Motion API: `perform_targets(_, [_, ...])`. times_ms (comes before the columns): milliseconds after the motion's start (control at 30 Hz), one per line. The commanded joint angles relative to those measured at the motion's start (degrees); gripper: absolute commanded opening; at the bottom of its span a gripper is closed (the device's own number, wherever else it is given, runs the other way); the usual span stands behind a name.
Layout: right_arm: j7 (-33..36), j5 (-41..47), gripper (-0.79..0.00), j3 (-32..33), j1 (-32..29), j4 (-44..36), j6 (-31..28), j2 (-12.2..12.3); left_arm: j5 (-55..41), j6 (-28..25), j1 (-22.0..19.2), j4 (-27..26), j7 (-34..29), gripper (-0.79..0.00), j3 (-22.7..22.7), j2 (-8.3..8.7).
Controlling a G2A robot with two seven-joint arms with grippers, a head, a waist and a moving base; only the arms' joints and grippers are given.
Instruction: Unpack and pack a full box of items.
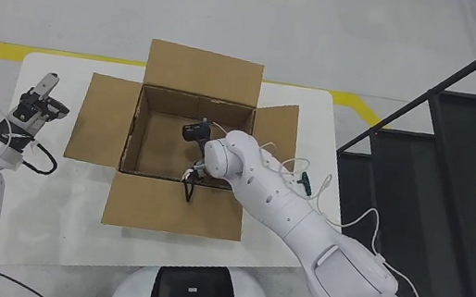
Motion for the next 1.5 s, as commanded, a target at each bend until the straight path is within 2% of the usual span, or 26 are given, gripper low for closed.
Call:
perform_targets(0, [-0.25, 0.33, -0.348, -0.21, 0.30, 0.91, -0.51, -0.33, 0.00, 0.00, 0.00, 0.00, 0.00, 0.000, 0.00, 0.00])
perform_targets(300, [-1.11, 0.50, -0.385, -1.75, 2.05, 5.53, -3.53, -2.00, 0.00, 0.00, 0.00, 0.00, 0.00, 0.000, 0.00, 0.00])
perform_targets(567, [-2.73, -0.75, -0.456, -2.84, 3.51, 9.44, -4.47, -3.36, 0.00, 0.00, 0.00, 0.00, 0.00, 0.000, 0.00, 0.00])
perform_targets(767, [-5.96, -0.92, -0.431, -2.25, 3.93, 10.50, -2.25, -4.08, 0.00, 0.00, 0.00, 0.00, 0.00, 0.000, 0.00, 0.00])
perform_targets(933, [-5.69, -1.19, -0.440, -1.81, 4.09, 10.57, -2.08, -4.32, 0.00, 0.00, 0.00, 0.00, 0.00, 0.000, 0.00, 0.00])
perform_targets(1000, [-5.56, -1.26, -0.474, -1.66, 4.03, 10.68, -2.35, -4.38, 0.00, 0.00, 0.00, 0.00, 0.00, 0.000, 0.00, 0.00])
perform_targets(1133, [-5.91, -1.10, -0.600, -1.38, 3.71, 10.88, -3.11, -4.57, 0.00, 0.00, 0.00, 0.00, 0.00, 0.000, 0.00, 0.00])
perform_targets(1300, [-6.56, -0.94, -0.683, -1.24, 3.43, 11.31, -3.38, -5.00, 0.00, 0.00, 0.00, 0.00, 0.00, 0.000, 0.00, 0.00])
perform_targets(1400, [-6.88, -0.64, -0.702, -1.11, 3.35, 11.59, -3.31, -5.31, 0.00, 0.00, 0.00, 0.00, 0.00, 0.000, 0.00, 0.00])
perform_targets(1467, [-7.11, -0.52, -0.776, -1.09, 3.35, 11.84, -3.29, -5.54, 0.00, 0.00, 0.00, 0.00, 0.00, 0.000, 0.00, 0.00])
